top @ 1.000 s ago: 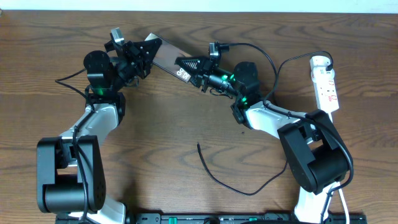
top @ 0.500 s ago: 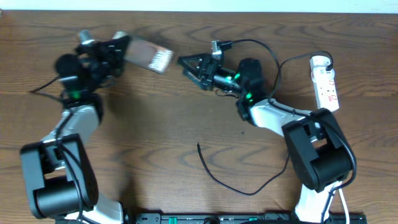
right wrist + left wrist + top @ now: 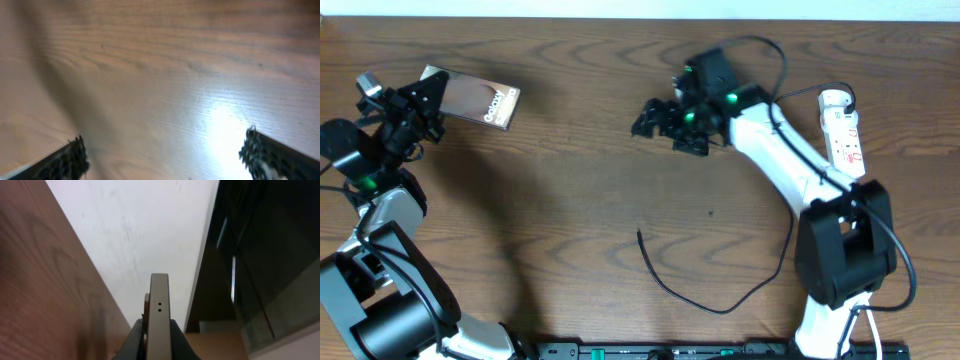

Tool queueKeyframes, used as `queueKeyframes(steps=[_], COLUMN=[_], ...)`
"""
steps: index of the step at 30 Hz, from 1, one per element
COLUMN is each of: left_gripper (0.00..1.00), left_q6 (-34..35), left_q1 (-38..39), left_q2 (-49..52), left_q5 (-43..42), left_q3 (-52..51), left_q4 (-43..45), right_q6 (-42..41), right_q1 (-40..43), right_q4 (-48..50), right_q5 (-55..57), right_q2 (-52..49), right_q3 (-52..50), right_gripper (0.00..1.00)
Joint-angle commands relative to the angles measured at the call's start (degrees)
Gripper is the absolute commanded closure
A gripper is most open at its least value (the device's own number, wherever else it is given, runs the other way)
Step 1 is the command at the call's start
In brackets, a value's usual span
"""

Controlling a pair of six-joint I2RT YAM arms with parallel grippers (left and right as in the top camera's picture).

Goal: Plug charger to phone and switch on socket
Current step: 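Release the phone from the right gripper and pull it away, then lower the right gripper onto the black cable's plug end and grasp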

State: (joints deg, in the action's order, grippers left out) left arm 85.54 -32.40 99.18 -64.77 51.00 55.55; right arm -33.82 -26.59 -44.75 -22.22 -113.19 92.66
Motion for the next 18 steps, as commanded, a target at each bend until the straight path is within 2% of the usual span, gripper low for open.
queueKeyframes(steps=[1,6,13,18], left_gripper=[0.93,0.93,0.93,0.93], left_q6=[0.26,0.04,-1.05,-2.34], left_q1=[0.13,0.11,0.11,0.11], left_q2=[-0.92,-0.92,-0.92,-0.92], left_q5=[-4.07,-5.33,-5.75,-6.38], left_q3=[0.55,0.55,0.52,0.52], left_q4=[0.92,0.94,0.92,0.9], right_q6=[8.17,1.84,-7.56,-8.13], right_q1=[-6.14,-14.86,-23.8,-26.16], right_q4=[-6.25,-13.77,-15.58,-19.43], right_q5=[16.13,23.34,26.56,27.28], right_q2=[1.44,0.72,0.57,0.57], right_q3=[2.45,-1.07,-7.82,-8.15], right_gripper=[0.01,0.01,0.01,0.04])
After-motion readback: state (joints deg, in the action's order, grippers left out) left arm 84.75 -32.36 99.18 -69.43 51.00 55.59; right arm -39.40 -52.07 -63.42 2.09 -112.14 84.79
